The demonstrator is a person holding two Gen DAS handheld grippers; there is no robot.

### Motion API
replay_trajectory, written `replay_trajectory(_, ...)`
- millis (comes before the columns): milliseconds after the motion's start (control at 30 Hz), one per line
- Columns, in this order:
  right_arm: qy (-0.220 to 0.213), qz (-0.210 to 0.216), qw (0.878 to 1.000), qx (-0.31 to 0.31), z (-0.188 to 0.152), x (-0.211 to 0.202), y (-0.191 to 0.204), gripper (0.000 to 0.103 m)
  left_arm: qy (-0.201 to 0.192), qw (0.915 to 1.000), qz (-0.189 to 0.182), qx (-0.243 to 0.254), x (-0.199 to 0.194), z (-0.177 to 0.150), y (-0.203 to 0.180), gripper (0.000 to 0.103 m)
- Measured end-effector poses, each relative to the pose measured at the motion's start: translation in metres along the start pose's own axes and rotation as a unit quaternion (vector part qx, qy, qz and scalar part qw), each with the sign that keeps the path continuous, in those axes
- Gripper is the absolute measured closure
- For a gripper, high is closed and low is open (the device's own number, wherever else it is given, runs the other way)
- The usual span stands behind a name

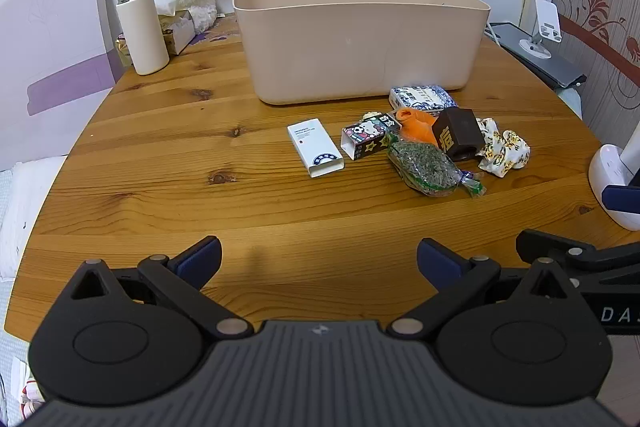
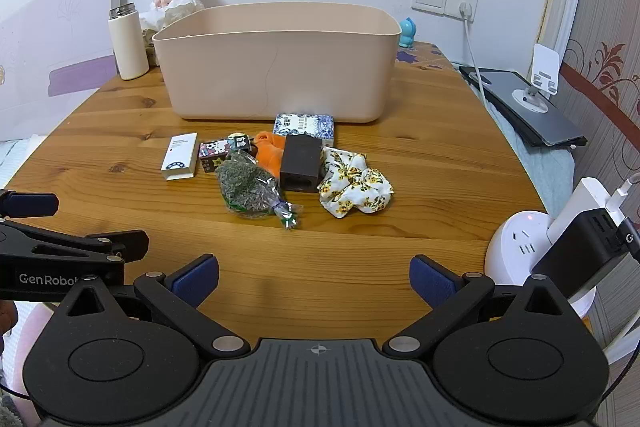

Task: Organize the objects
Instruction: 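Move both tools toward the items in front of the beige bin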

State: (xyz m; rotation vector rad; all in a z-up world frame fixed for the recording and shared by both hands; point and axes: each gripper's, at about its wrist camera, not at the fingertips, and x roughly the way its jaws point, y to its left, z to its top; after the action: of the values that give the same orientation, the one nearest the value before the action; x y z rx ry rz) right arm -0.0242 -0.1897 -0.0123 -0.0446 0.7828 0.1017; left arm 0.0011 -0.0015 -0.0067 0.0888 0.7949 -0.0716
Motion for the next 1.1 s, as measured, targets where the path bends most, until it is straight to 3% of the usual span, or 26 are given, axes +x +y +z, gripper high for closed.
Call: replay_trajectory(1100, 0.015, 0.002, 1.0, 0.001, 0.002, 0.01, -0.002, 0.0, 0.01, 0.9999, -0.004, 0.004, 0.01, 0.004, 0.0, 0.0)
